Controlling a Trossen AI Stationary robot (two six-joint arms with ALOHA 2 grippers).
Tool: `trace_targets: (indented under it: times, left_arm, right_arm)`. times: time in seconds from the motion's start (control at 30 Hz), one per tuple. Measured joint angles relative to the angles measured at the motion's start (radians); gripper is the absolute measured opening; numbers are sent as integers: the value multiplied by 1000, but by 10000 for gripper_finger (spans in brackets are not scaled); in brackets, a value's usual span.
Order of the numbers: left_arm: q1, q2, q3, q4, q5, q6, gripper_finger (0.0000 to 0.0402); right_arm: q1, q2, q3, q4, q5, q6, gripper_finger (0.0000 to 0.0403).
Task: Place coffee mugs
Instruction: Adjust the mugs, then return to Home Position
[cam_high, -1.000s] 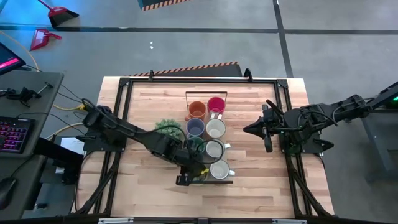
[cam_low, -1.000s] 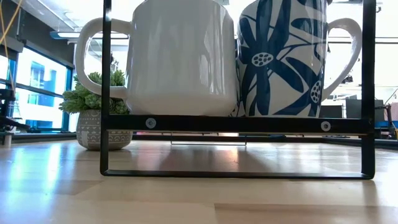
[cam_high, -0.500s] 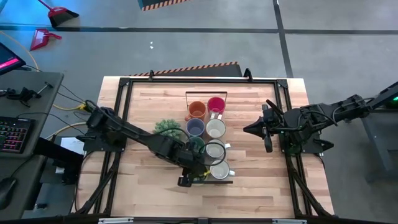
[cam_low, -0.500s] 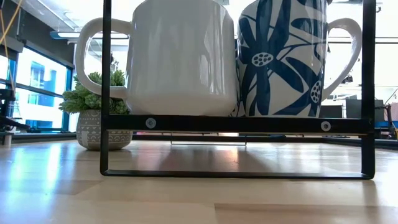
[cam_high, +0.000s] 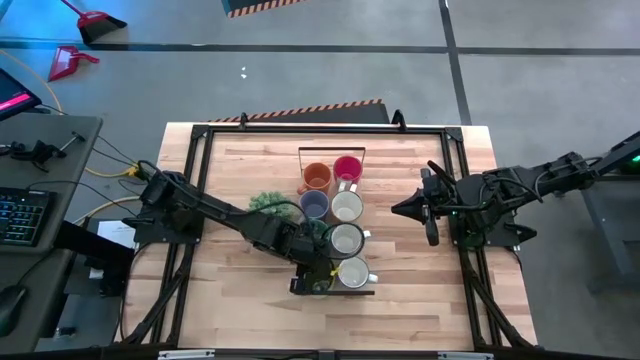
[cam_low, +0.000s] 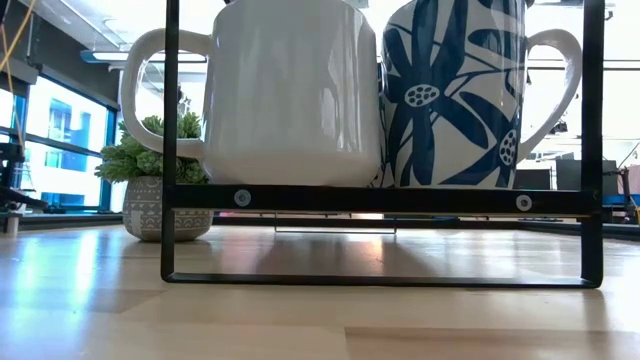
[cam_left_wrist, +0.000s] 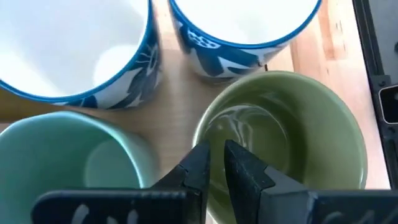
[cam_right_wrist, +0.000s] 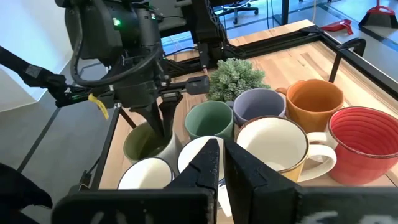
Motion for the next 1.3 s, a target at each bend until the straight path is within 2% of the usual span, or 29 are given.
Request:
trace_targets:
  times: [0.6, 0.8, 1.0, 1.1, 1.3]
  left_arm:
    - [12, -5, 0, -40, -1, 0, 38]
    - [8, -62, 3, -19, 30, 7, 38]
    - [-5, -160, 36, -24, 33, 98, 38]
    - [-5, -216, 36, -76, 4, 129, 37]
    - [-4, -334, 36, -338, -132, 71, 24]
  right_arm:
    - [0, 0, 0, 0, -3, -7, 9]
    - [0, 0, 0, 0, -3, -7, 9]
    - [0, 0, 0, 0, -3, -6, 9]
    - [0, 0, 0, 0, 0, -50, 9]
    - [1, -2, 0, 0, 23, -74, 9]
